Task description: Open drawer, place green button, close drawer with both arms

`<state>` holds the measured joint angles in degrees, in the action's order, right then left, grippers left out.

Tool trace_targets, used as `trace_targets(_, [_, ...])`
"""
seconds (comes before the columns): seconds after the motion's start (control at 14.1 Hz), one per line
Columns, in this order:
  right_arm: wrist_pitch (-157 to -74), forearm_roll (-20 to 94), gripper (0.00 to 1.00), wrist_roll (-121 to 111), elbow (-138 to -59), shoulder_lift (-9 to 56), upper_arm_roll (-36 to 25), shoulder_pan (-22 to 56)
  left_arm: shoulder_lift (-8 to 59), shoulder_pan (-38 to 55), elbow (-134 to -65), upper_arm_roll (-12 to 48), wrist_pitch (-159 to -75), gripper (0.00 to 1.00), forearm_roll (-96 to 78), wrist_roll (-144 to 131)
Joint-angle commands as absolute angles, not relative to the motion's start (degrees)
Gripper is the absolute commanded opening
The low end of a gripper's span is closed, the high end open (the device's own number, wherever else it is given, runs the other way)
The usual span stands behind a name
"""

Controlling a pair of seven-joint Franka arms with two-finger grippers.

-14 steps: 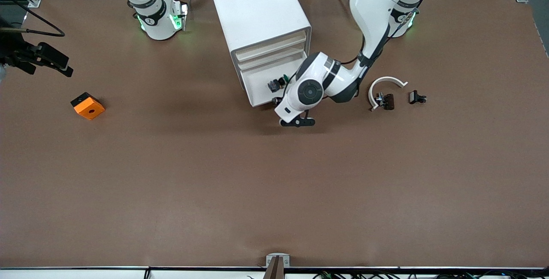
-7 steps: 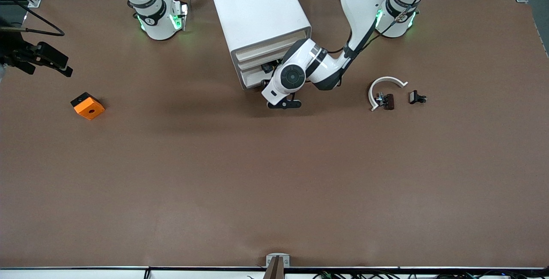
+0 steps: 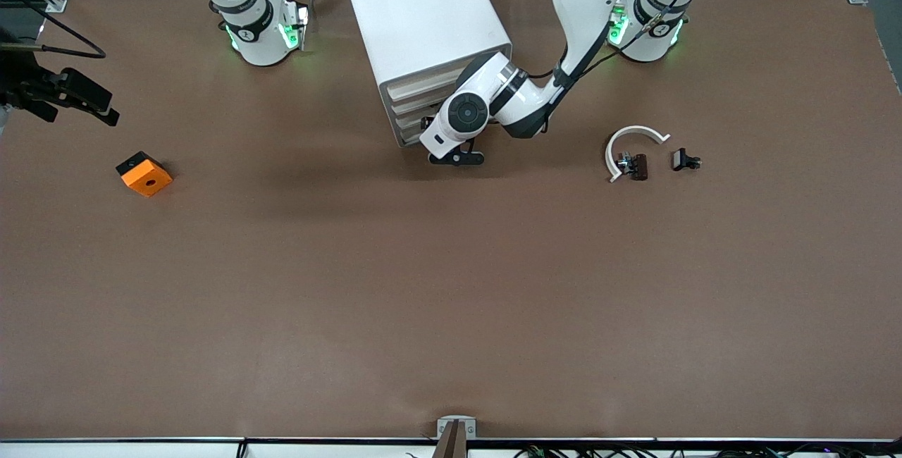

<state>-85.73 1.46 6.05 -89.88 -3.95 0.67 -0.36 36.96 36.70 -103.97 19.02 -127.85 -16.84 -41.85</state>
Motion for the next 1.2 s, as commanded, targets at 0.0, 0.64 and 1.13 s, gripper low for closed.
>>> trace_targets(0.0, [-85.3,0.8,1.00,5.8,-88.7,-3.4,1.2,-1.1,35.9,37.4,-104.8,19.0,-128.0,1.00,-17.5,-42.7])
trace_targets(0.64, [-85.3,1.2,1.00,5.8,-87.5,-3.3,1.2,-1.1,29.0,15.1,-90.8,16.0,-115.3,1.00,-6.8,-41.4])
trace_targets(1.13, [-85.3,1.3,1.00,5.8,-87.5,-3.3,1.2,-0.9,23.5,2.3,-80.0,16.0,-99.8,1.00,4.5,-24.5])
